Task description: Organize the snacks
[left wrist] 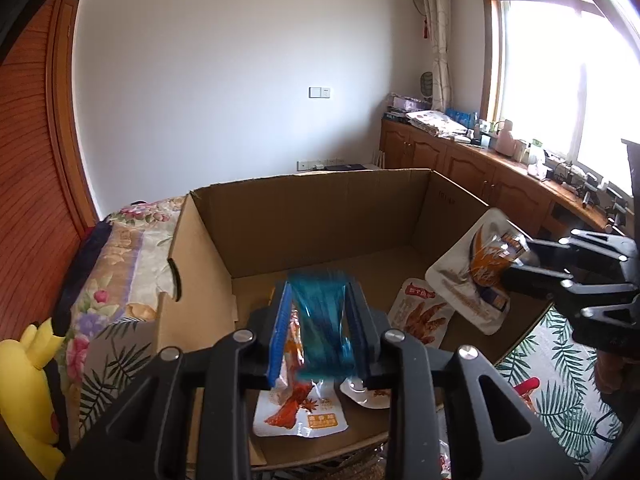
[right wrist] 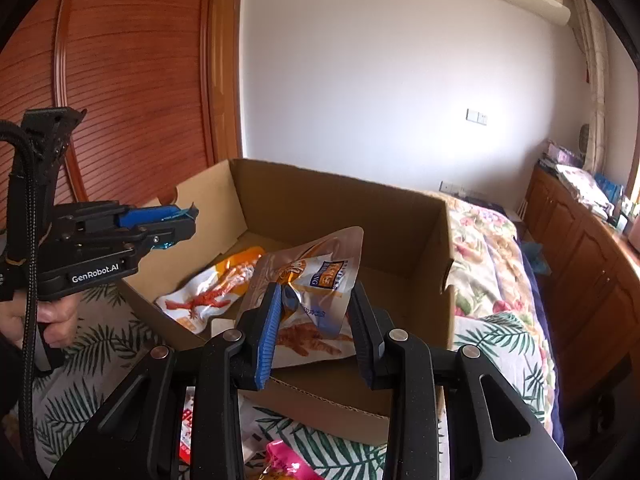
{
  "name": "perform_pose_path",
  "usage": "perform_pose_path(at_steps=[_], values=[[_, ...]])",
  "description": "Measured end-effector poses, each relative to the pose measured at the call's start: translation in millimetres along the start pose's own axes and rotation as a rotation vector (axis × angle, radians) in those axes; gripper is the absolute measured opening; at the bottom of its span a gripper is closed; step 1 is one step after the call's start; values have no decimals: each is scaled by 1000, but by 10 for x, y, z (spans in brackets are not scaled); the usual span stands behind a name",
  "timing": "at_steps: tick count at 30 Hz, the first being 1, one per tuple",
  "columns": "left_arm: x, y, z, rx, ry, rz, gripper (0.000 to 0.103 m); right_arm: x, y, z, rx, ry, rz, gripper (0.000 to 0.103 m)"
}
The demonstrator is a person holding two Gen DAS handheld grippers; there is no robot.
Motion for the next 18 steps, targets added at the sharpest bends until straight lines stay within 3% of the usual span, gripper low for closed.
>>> perform_pose_path(at_steps=[2, 4, 11, 18], values=[[-3, -6, -7, -3, 1, -3, 32, -16, -45, -14, 16, -7, -19, 33], [0, 4, -8, -7, 0, -4, 44, -11, -74, -20, 25, -4, -14, 33], [-16, 102, -18, -14, -6, 10, 48, -15, -27, -54, 20, -32, -19, 38], [-116, 345, -93, -18, -35, 13, 51, -11, 338, -171, -1, -56, -17, 40]])
Point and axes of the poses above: each gripper's, at about its wrist camera, not at the fingertips, and y roughly against the way its jaws point, x to its left, z to its top, the point moved 7 cm from there along -y, roughly the way its jaws point, and after that the axes turned 9 degrees about x, right-handed, at the moved point
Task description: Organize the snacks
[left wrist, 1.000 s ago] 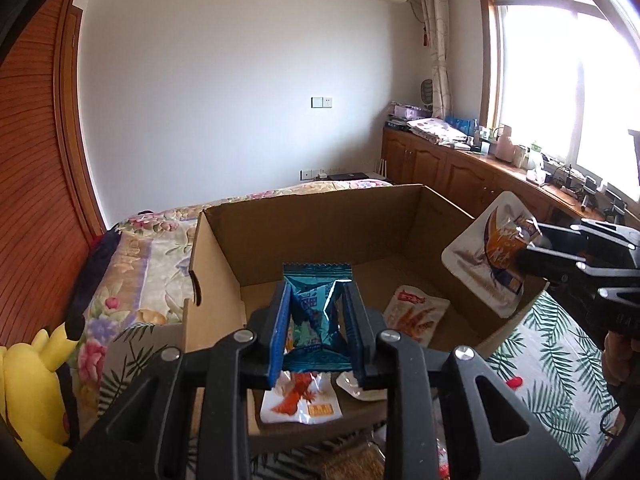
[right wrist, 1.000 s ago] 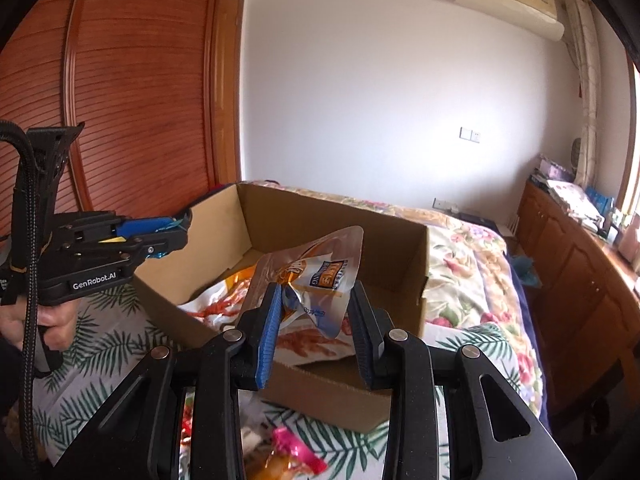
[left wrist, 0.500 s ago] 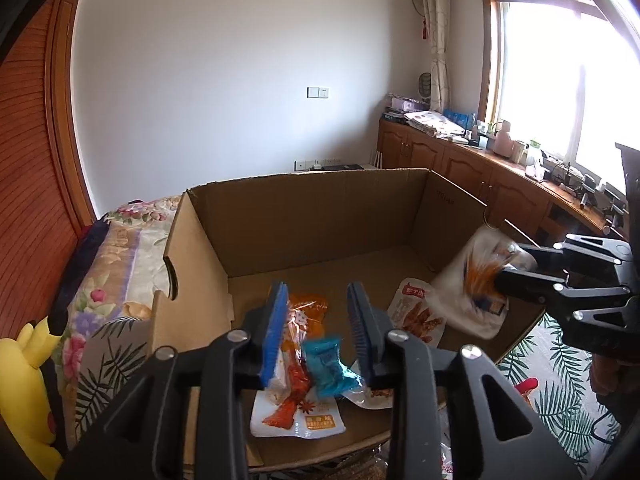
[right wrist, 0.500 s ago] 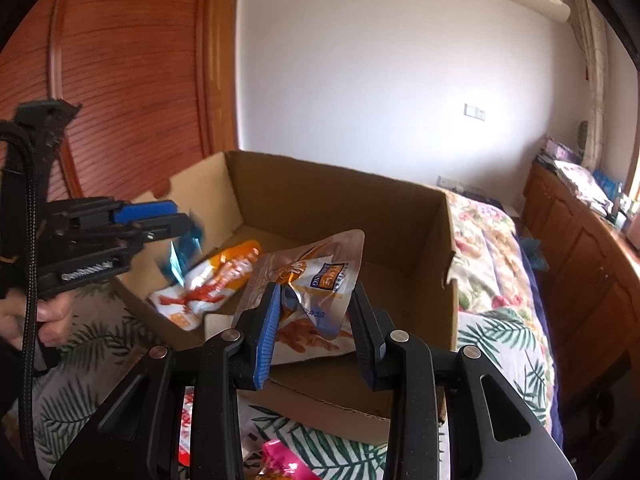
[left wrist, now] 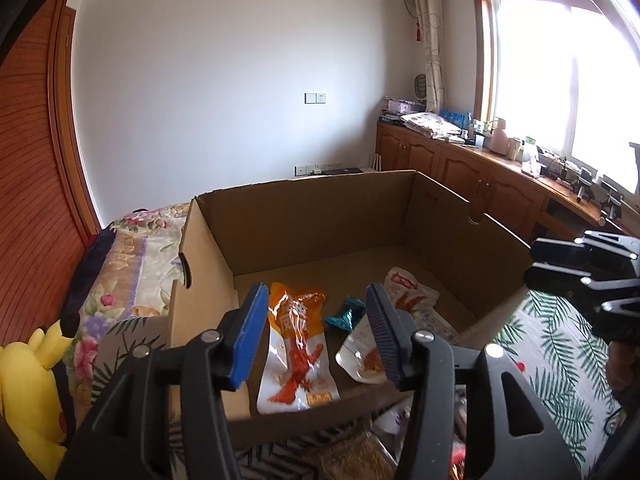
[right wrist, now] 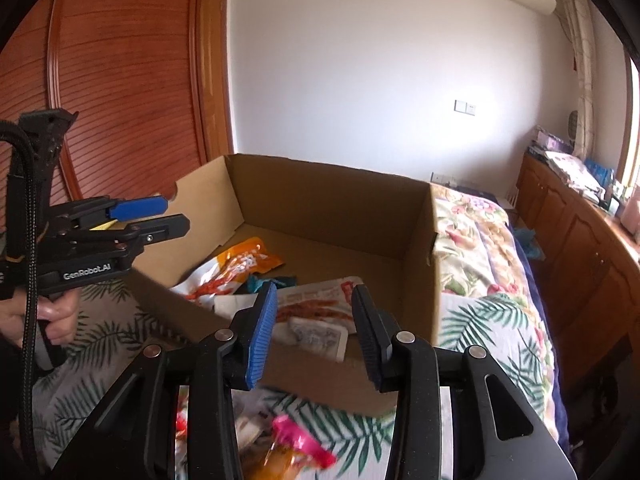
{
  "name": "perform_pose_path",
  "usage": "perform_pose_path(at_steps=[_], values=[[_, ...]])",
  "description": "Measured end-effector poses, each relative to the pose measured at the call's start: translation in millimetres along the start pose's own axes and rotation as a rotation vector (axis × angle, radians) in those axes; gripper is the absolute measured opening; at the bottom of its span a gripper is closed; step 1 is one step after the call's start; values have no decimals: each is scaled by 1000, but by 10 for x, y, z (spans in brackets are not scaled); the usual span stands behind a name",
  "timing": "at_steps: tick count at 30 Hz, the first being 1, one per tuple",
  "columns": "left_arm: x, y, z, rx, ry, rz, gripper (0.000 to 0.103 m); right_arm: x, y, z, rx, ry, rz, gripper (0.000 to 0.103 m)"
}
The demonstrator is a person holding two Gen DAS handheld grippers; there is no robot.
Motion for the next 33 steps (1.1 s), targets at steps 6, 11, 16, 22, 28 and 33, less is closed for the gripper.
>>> perform_pose_path(at_steps=[6, 11, 16, 22, 28, 33], values=[[-92, 283, -132, 0, -21, 6, 54, 30, 306, -164, -2, -11, -16, 43], [-86, 483, -255, -7, -7, 29, 65, 68, 416, -385, 20, -32, -21, 44], [-79, 576, -407, 2, 0, 28, 69, 97, 418, -583, 55, -50, -20, 48], [-129, 513, -666, 46, 10, 20, 69, 104, 363, -764, 93, -63, -18, 52], [-190, 379, -894, 97, 11, 14, 69, 118, 242, -897, 123, -83, -2, 53], [-213, 214, -1051, 138, 24, 9, 69, 144, 86, -991, 155, -89, 6, 53]])
Point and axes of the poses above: each gripper's, at about its wrist camera, not at the fingertips, and y roughly against the way its jaws point, x to its left, z to its top, the point moved 7 cm from there along -y, roughly the way its jaws point, and after that the axes turned 9 degrees about x, right-handed, at the moved point
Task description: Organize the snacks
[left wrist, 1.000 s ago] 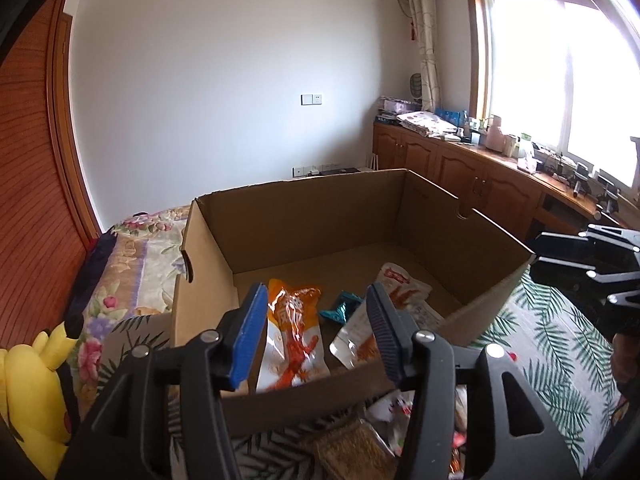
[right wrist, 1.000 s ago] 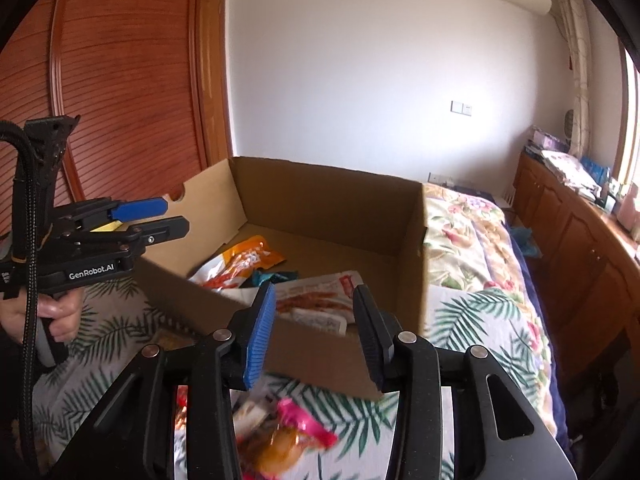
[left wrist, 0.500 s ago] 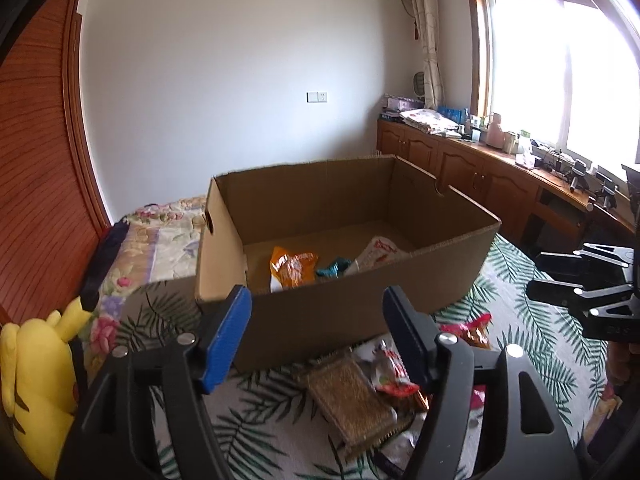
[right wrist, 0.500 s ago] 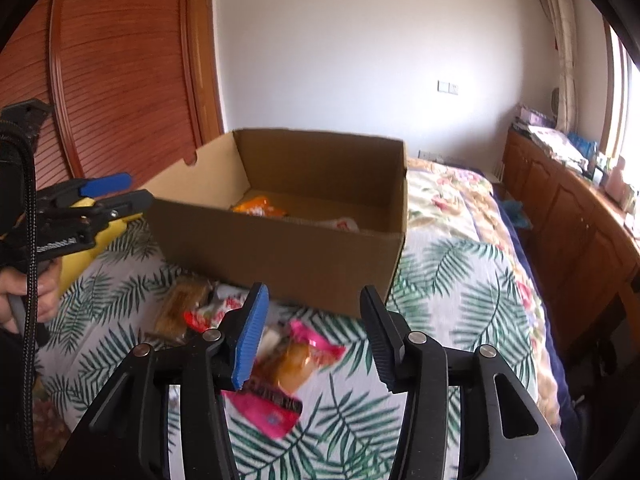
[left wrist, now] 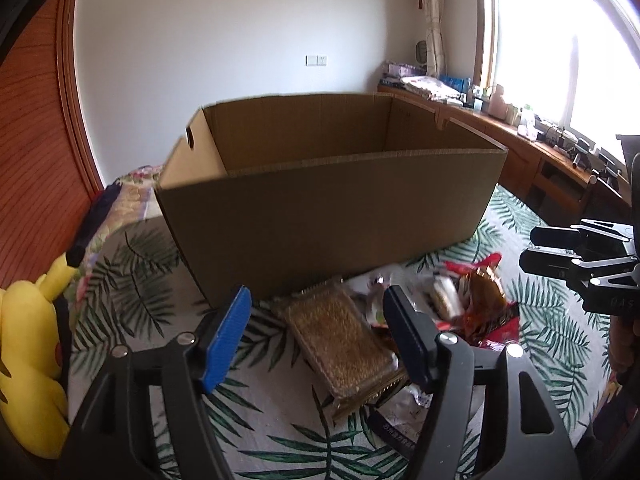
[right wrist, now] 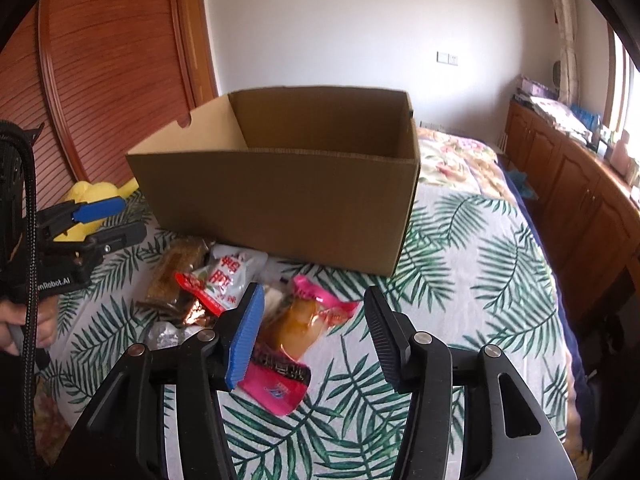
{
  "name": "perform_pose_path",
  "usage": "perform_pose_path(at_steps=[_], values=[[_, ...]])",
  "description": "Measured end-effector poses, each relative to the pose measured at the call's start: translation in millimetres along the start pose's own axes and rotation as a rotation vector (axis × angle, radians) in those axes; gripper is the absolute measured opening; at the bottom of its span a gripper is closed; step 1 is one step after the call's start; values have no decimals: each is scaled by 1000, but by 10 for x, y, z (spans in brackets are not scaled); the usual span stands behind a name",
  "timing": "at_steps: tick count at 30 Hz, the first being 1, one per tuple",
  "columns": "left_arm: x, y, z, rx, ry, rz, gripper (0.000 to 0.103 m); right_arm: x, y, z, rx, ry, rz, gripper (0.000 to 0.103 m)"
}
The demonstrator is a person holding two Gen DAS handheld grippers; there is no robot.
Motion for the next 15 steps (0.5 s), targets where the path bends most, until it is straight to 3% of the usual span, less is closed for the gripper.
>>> perform_pose_path(at_steps=[15], values=[[26, -331, -148, 68, 32, -24, 69, -38, -466, -87, 76, -68, 17, 62]])
Point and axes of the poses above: each gripper's, at about its wrist camera, not at the fingertips, and y roughly against the way its jaws point, x to its left, z to its top, the point moved 7 cm from there along -y, roughly the way its jaws point, and after that the axes turned 9 degrees about x, right-handed, at the moved point
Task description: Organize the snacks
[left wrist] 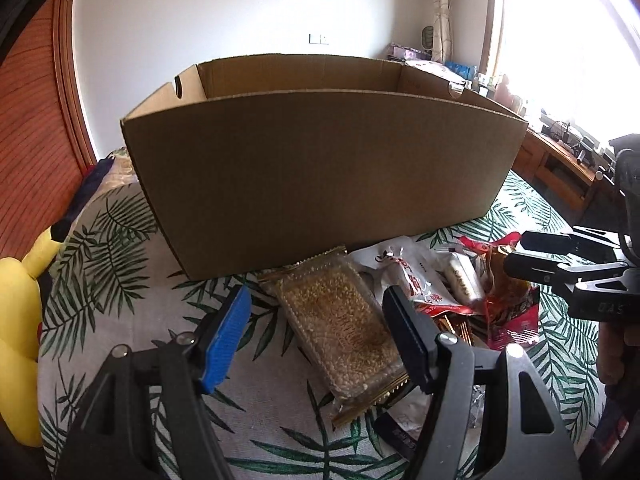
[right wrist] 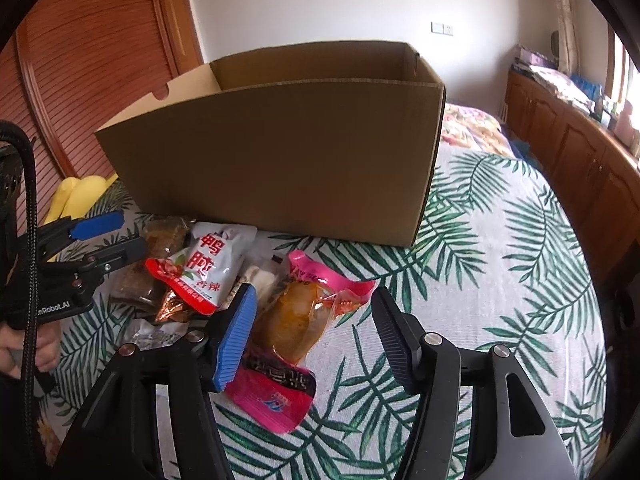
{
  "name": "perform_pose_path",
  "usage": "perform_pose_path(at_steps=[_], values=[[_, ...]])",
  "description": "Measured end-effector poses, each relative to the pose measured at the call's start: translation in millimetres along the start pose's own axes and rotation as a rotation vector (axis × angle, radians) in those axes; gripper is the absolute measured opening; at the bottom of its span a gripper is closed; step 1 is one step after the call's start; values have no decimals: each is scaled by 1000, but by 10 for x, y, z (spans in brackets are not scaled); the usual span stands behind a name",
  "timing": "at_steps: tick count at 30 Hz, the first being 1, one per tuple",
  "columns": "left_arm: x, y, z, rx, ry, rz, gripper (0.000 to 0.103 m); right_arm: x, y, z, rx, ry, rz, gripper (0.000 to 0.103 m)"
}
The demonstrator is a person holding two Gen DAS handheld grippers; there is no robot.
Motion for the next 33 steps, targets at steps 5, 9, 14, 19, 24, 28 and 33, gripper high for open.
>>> perform_pose_path(at_steps=[5, 9, 14, 19, 24, 28, 33], values=[[3, -60, -25, 15, -1, -5, 69, -3, -112, -23, 25, -17, 12, 63], [2, -78, -42, 20, -2, -6, 69, 18, -153, -27, 31, -17, 14, 64], [-10, -110, -44, 31, 7, -18, 69, 58, -221, -41, 53, -11, 32, 65], [-10, -143, 8, 40, 27, -18, 69, 108, -262, -77, 55, 15, 26, 64], [-7, -208, 40, 58, 47, -14, 69, 116, -256, -123, 39, 17, 40, 62], [0, -257, 63, 66, 65, -4, 69, 97, -258, -125, 40, 11, 49, 62], [-30, -326, 85, 80, 84, 20, 70, 80, -253, -132, 37, 7, 56, 62]])
Point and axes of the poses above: each gripper's, at about its wrist camera, not at the fingertips, and y roughly against the way its jaws point, x to its left, z to its top, the point moved 7 cm from there along -y, roughly the way its jaws point, and after that the axes turned 9 degrees about x, right-handed, at the moved point
